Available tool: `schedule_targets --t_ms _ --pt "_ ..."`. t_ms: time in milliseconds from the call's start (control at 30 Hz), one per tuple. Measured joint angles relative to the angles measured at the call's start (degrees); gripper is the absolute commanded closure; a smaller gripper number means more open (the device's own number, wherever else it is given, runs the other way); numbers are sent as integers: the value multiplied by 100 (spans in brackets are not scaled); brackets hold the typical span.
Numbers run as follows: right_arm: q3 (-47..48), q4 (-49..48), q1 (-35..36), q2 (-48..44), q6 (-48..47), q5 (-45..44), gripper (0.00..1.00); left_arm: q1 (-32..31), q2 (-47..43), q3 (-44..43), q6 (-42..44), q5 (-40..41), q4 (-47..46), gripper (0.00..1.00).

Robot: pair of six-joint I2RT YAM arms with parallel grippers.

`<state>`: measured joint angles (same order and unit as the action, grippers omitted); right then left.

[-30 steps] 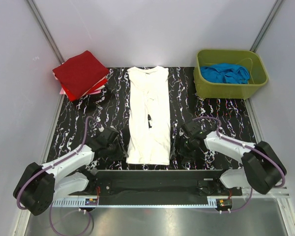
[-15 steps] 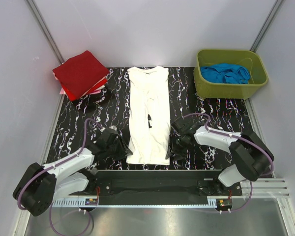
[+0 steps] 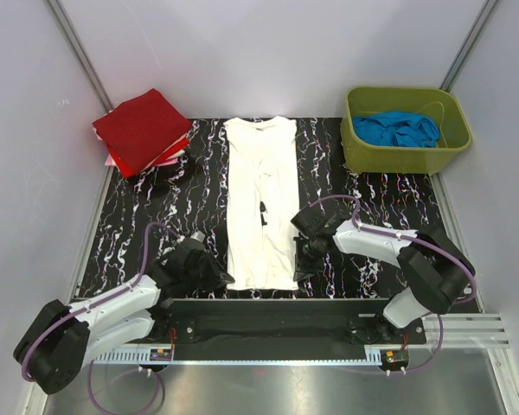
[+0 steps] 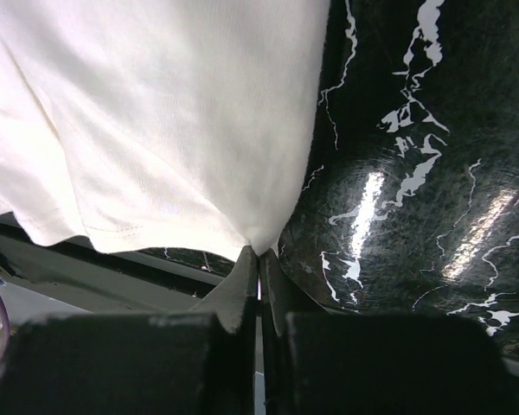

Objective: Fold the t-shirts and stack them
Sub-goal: Fold the tshirt

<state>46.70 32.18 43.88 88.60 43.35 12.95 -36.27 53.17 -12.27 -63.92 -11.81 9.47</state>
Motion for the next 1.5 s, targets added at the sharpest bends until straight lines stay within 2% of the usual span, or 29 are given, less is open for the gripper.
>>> schedule_targets --t_ms 33,67,333,567,767,1033,1300,1500 --pt "0 2 0 0 2 -7 100 -52 -39 59 -42 2 -39 99" --pt "0 4 0 0 9 -9 100 -92 -63 107 -125 -20 -90 100" --pt "-199 44 0 -518 138 -44 100 -463 -179 133 -343 46 -83 100" --pt "-525 299 0 -1460 407 -20 100 -975 -1069 -177 -675 330 1180 100" --pt "-501 662 2 -2212 599 -4 100 -1095 -1335 -1104 -765 535 2120 99" --pt "509 1143 -153 -1906 365 -181 100 -774 -118 -2691 -9 868 3016 99" --pt "2020 1287 -1377 -852 -509 -144 100 476 1117 -4253 1104 673 3386 99" --pt "3209 1419 -1674 315 -1045 -17 100 1080 2374 -5272 1777 304 3434 100"
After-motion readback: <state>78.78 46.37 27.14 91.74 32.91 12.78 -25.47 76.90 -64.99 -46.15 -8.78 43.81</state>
